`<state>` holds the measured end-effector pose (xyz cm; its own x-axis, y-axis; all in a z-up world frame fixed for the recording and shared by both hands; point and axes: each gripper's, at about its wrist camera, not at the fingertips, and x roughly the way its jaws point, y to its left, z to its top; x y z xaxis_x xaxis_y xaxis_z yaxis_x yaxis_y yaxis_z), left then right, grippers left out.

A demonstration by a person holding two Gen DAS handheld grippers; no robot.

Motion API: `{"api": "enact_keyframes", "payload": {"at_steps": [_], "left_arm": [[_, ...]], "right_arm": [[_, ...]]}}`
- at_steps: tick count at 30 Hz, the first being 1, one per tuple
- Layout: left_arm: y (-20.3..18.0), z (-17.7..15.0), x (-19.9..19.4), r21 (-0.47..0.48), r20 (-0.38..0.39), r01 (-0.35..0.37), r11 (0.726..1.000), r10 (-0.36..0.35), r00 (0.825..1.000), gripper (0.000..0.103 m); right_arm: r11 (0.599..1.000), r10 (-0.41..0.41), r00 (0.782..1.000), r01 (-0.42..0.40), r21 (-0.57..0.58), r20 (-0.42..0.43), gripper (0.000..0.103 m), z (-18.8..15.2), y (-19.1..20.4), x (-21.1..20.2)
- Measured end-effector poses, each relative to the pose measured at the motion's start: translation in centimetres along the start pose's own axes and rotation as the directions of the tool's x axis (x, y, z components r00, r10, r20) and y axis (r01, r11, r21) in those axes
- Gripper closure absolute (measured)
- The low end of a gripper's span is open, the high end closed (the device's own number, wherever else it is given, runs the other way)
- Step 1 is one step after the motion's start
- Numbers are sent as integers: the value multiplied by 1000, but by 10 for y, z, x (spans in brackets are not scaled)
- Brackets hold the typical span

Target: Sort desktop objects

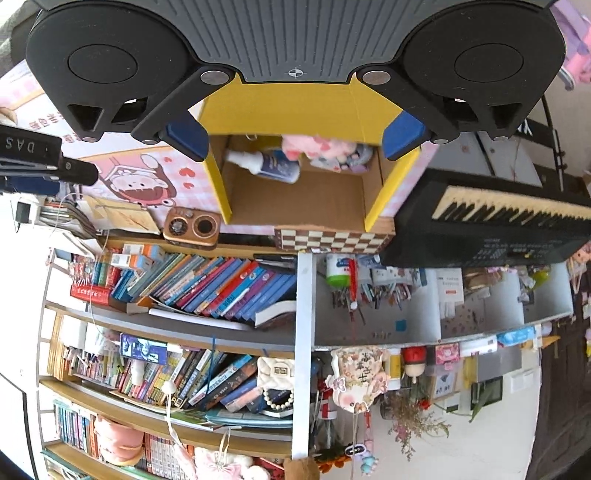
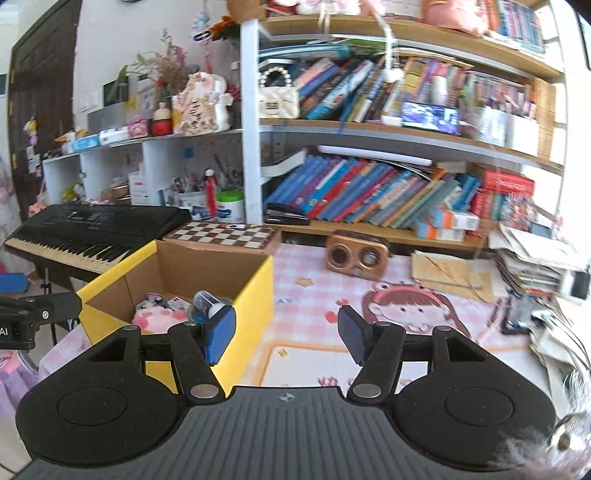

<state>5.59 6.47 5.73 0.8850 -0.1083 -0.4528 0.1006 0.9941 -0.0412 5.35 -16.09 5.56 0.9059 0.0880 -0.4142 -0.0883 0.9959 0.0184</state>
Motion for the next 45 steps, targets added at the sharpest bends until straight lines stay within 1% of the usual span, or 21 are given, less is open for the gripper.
{"api": "enact_keyframes", "payload": {"at_steps": [5, 10, 15, 19, 21, 23, 25, 27, 29, 32, 37, 43, 45], "left_arm": [[-8, -19, -15, -38, 28, 8, 999, -7, 1000, 0], [-20, -31, -17, -35, -25, 46, 998, -47, 999, 0], [-30, -40, -23, -39, -44, 65, 997, -67, 997, 0], [-38, -54, -27, -38, -74, 56, 998, -58, 996, 0], [-43, -62, -29, -27, -77, 30, 999, -32, 997, 0], [-47, -69, -30, -7, -88, 12, 1000, -13, 996, 0], [-50, -72, -30, 7, -107, 11, 1000, -10, 994, 0], [-51, -75, -30, 10, -120, 6, 1000, -5, 993, 0], [-51, -77, -30, 5, -132, 7, 1000, -6, 991, 0], [-52, -80, -33, 3, -133, 5, 1000, -5, 991, 0], [-57, -85, -32, 28, -162, -10, 1000, 15, 987, 0], [-60, -87, -32, 32, -172, 7, 999, -2, 985, 0], [-61, -88, -32, 31, -176, 13, 999, -7, 984, 0]], "right_arm": [[998, -54, 999, 54, 25, -2, 35, -28, -2, -24], [996, -86, 996, 87, 36, -29, 31, -51, -5, -41], [994, -99, 993, 102, 44, -64, 27, -70, -6, -49], [994, -99, 991, 103, 41, -87, 23, -83, -4, -55], [994, -101, 990, 105, 36, -94, 20, -88, -3, -58], [994, -102, 989, 106, 35, -105, 20, -92, -2, -59], [993, -108, 987, 114, 40, -118, 16, -96, -4, -61], [992, -113, 986, 120, 47, -126, 15, -97, -6, -62], [990, -122, 983, 130, 50, -134, 12, -99, -7, -63], [989, -127, 981, 135, 53, -145, 9, -101, -8, -65], [989, -124, 979, 134, 55, -161, 5, -103, -9, -67], [991, -110, 976, 123, 61, -187, 0, -105, -10, -66], [990, -109, 974, 124, 65, -196, 0, -105, -10, -65]]}}
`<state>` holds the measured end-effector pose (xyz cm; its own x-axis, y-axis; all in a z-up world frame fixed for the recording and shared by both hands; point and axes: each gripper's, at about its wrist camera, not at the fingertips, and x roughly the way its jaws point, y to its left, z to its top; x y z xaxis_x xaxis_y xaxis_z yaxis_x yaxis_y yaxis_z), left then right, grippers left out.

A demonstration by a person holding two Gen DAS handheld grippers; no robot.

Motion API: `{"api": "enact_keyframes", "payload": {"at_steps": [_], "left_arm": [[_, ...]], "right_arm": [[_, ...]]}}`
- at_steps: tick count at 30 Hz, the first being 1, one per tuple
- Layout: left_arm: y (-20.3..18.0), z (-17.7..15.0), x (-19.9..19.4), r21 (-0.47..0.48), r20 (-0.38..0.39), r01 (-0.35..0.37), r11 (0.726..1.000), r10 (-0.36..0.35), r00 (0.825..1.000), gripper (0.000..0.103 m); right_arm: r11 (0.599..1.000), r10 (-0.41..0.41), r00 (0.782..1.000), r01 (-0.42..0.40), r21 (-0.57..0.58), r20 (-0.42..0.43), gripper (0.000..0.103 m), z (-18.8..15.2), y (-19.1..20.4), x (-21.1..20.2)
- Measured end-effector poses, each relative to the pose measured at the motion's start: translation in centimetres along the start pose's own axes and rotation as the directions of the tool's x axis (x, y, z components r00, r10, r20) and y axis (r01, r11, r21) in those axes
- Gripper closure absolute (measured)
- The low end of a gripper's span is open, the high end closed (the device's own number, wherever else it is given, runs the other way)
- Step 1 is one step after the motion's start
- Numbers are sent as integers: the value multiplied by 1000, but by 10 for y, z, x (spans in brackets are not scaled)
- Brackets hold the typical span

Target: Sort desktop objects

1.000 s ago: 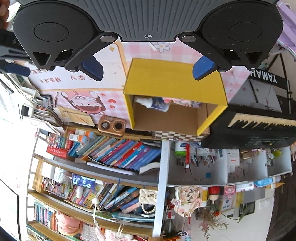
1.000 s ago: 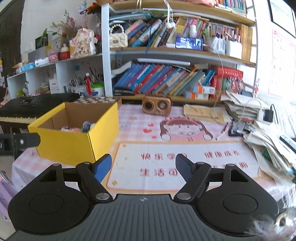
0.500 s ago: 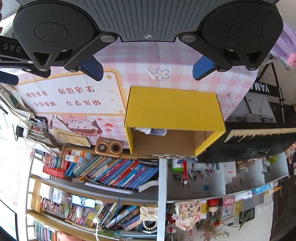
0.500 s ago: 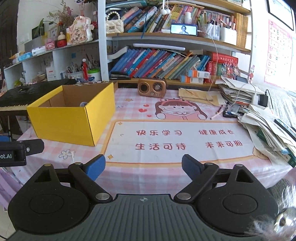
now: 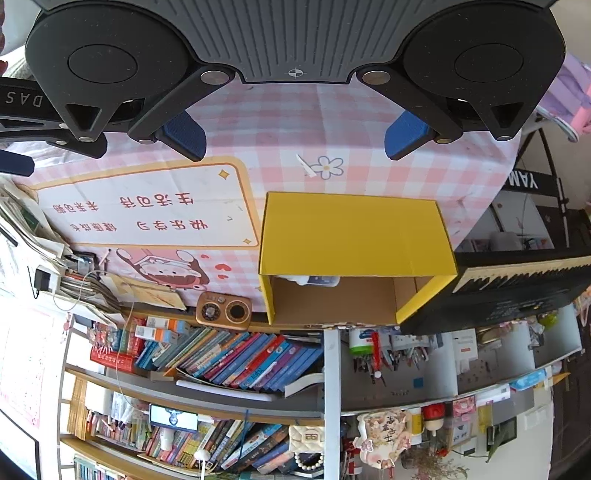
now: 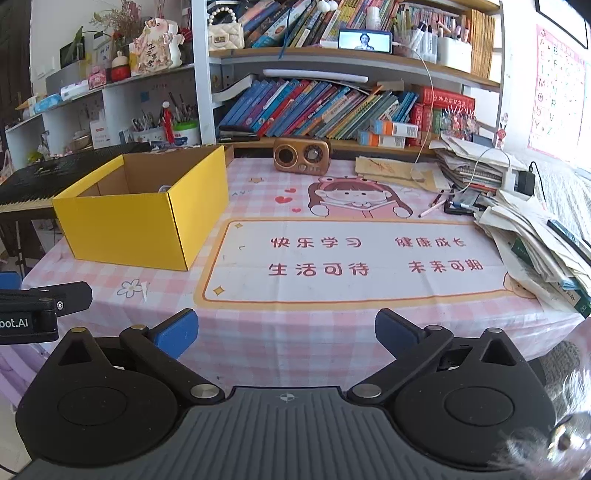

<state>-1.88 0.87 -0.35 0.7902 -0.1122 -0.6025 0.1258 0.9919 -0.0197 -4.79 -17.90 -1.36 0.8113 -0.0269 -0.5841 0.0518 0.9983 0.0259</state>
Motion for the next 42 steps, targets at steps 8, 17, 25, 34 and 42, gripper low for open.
{"api": "enact_keyframes", "payload": {"at_steps": [8, 17, 25, 34, 42], "left_arm": [[-1, -1, -2, -4, 2, -14, 1000, 14, 1000, 0], [-1, -2, 0, -1, -17, -9, 1000, 9, 1000, 0], [-1, -3, 2, 0, -35, -8, 1000, 8, 999, 0], [1, -3, 5, -6, -38, 5, 1000, -5, 999, 0], [6, -4, 9, -43, -46, 25, 999, -26, 999, 0]], "right_arm": [[1000, -3, 1000, 3, 5, -14, 0, -2, -1, 0], [1000, 0, 1000, 0, 9, -25, 0, -5, -1, 1], [1000, 3, 999, -2, 12, -36, 0, -5, 0, 3], [1000, 7, 999, -6, 12, -50, 0, -5, 0, 6], [1000, 10, 998, -9, 13, -65, 0, -5, 1, 11]]}}
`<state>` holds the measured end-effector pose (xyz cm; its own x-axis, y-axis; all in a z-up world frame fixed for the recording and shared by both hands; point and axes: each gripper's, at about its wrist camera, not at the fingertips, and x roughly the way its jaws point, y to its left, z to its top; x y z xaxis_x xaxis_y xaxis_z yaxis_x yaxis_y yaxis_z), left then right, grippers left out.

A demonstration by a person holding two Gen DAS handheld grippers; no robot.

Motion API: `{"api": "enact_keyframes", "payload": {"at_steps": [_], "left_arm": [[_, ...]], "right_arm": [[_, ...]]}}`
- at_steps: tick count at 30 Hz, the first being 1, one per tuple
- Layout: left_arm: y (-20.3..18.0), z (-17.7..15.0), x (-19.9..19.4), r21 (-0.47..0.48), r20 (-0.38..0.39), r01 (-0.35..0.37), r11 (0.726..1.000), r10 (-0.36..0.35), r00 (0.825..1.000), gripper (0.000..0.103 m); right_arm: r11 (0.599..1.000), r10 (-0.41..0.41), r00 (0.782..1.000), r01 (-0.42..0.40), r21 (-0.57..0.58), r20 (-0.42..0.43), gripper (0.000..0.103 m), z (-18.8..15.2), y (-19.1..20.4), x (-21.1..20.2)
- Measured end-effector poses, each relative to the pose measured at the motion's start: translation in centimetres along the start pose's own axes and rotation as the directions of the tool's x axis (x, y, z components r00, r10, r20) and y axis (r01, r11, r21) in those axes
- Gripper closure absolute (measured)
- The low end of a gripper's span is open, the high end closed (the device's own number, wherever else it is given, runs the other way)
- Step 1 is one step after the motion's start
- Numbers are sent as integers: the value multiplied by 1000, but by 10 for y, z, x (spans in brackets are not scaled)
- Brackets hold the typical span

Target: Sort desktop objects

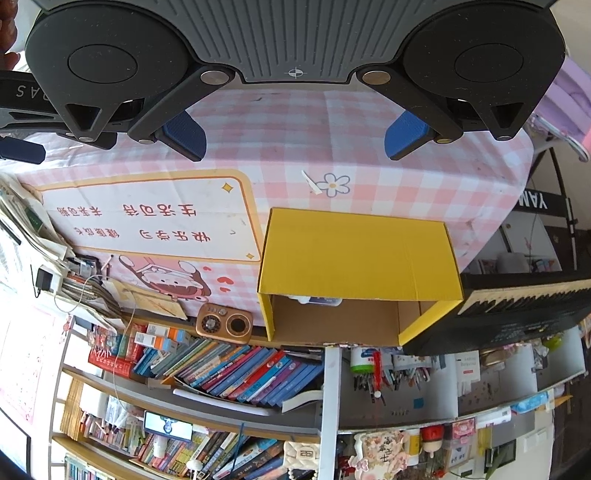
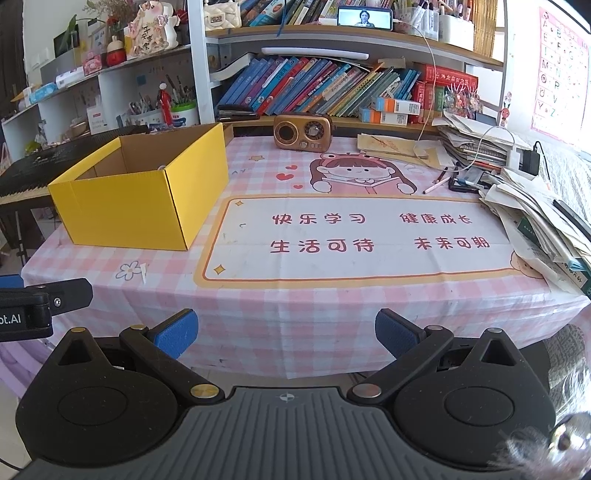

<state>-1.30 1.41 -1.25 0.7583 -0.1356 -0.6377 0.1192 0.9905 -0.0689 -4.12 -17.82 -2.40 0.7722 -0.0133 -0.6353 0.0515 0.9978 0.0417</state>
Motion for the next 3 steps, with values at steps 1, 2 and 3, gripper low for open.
{"api": "enact_keyframes", "payload": {"at_steps": [1, 2, 3], "left_arm": [[0, 0, 1, 0, -1, 0, 1000, 0, 1000, 0], [0, 1, 1, 1, -2, -1, 1000, 1, 1000, 0], [0, 1, 2, 2, -3, -4, 1000, 4, 1000, 0]], "right_arm": [[1000, 0, 1000, 0, 0, -2, 0, 0, 0, 1], [1000, 0, 1000, 0, -1, -3, 0, 1, 0, 1], [1000, 0, 1000, 0, -2, -5, 0, 1, 0, 2]]}}
